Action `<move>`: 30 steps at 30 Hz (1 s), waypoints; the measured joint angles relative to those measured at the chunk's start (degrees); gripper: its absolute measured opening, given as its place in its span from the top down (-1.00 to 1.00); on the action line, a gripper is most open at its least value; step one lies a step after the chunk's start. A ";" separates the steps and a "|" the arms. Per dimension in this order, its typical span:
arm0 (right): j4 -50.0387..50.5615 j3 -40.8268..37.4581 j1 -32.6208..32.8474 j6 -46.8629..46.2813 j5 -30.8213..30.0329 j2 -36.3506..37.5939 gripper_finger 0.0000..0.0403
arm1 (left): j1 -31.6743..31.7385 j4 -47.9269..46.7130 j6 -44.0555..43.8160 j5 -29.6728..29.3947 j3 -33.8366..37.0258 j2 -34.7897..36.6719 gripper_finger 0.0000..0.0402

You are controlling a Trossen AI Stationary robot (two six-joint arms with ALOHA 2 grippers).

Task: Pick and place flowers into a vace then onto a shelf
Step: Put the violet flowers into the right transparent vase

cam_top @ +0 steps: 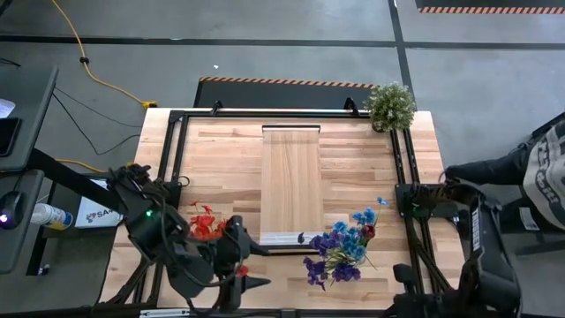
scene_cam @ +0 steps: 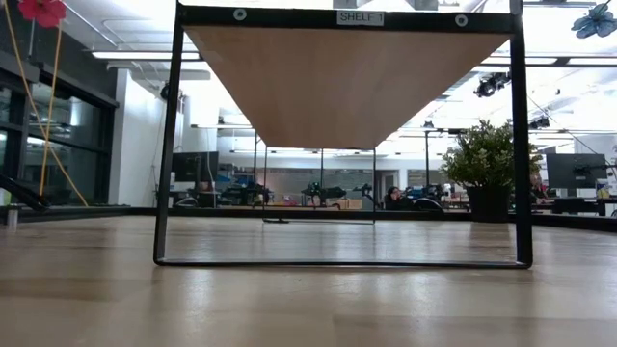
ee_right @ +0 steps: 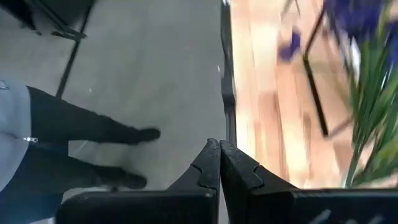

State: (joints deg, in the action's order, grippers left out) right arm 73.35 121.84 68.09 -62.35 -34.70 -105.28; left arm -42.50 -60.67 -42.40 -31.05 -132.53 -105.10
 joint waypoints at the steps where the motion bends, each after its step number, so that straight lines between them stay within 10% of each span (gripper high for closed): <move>1: 0.94 0.00 0.19 -2.01 0.88 -0.52 1.00 | -0.03 -0.57 -0.11 0.00 0.00 0.33 -0.60; 18: 16.53 -0.29 6.38 -24.29 4.59 -6.34 1.00 | -0.03 -14.96 -5.52 -0.37 0.00 5.81 -0.60; 30: 16.72 -16.15 5.59 -30.27 10.89 -6.38 1.00 | 0.11 -19.21 -5.91 -1.04 0.00 8.76 -0.60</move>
State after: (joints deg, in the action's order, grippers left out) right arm 90.07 105.69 73.68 -92.63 -23.81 -111.66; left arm -42.39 -79.88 -48.31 -32.10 -132.53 -96.33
